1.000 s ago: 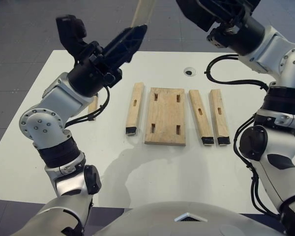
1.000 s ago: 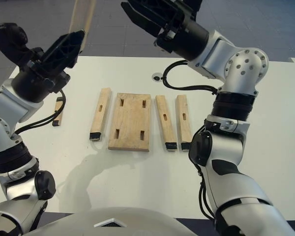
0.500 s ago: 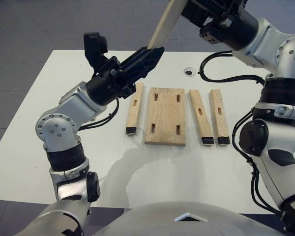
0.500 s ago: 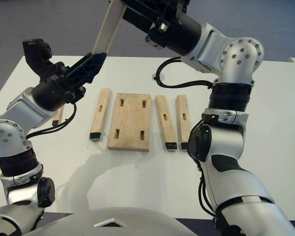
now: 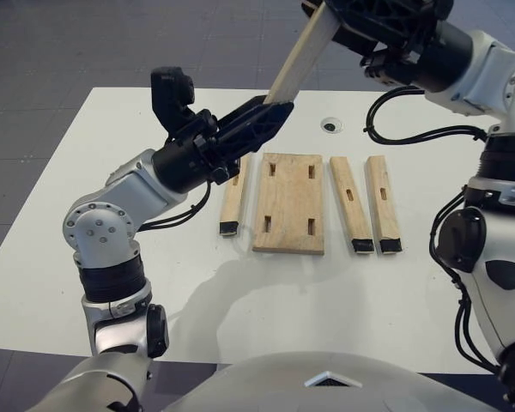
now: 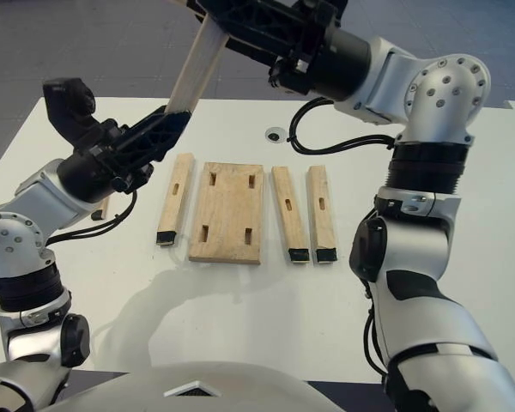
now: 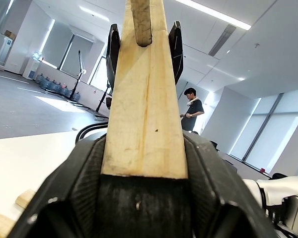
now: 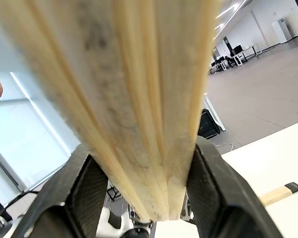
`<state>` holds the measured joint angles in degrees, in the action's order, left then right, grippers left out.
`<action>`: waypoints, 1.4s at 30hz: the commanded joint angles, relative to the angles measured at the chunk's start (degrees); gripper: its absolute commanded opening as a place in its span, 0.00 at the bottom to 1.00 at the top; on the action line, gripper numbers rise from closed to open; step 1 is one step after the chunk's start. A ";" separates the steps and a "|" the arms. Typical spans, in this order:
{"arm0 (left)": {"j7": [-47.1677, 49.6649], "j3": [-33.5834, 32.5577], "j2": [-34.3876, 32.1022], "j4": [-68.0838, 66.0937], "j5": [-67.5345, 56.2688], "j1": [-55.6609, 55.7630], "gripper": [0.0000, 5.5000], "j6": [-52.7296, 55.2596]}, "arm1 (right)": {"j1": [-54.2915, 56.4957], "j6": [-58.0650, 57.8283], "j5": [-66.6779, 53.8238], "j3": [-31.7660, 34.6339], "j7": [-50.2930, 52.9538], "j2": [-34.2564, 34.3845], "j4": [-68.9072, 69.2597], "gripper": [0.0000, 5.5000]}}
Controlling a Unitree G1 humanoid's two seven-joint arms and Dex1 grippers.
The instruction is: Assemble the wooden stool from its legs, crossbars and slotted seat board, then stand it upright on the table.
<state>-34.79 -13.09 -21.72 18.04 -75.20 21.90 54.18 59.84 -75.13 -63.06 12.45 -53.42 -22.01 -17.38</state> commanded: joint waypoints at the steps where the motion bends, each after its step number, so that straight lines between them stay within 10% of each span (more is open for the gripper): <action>1: 2.76 -1.55 -2.17 -4.61 3.95 -1.10 0.44 -1.44 | -0.25 -3.14 -2.30 -3.58 -8.56 -1.37 3.48 0.39; 12: -1.86 -2.86 -11.06 0.90 6.81 -5.71 0.65 -1.14 | -0.04 8.69 9.60 -7.77 -15.18 -6.26 -4.44 0.37; 17: 3.34 28.73 -23.39 3.33 49.14 -2.93 0.65 -11.00 | 2.31 13.44 13.22 -6.35 -16.33 -6.89 -9.44 0.37; 23: 0.58 47.63 -24.73 -0.55 74.36 4.91 0.65 -15.68 | 2.62 14.54 14.07 -5.24 -15.99 -6.44 -10.35 0.37; 42: -13.00 53.59 -22.97 1.47 87.47 1.86 0.65 -17.94 | 2.50 17.32 17.28 -4.40 -13.74 -4.47 -11.12 0.37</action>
<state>-43.89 38.55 -41.38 18.39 10.93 25.70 37.06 61.16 -58.85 -46.77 7.84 -67.57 -26.69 -28.40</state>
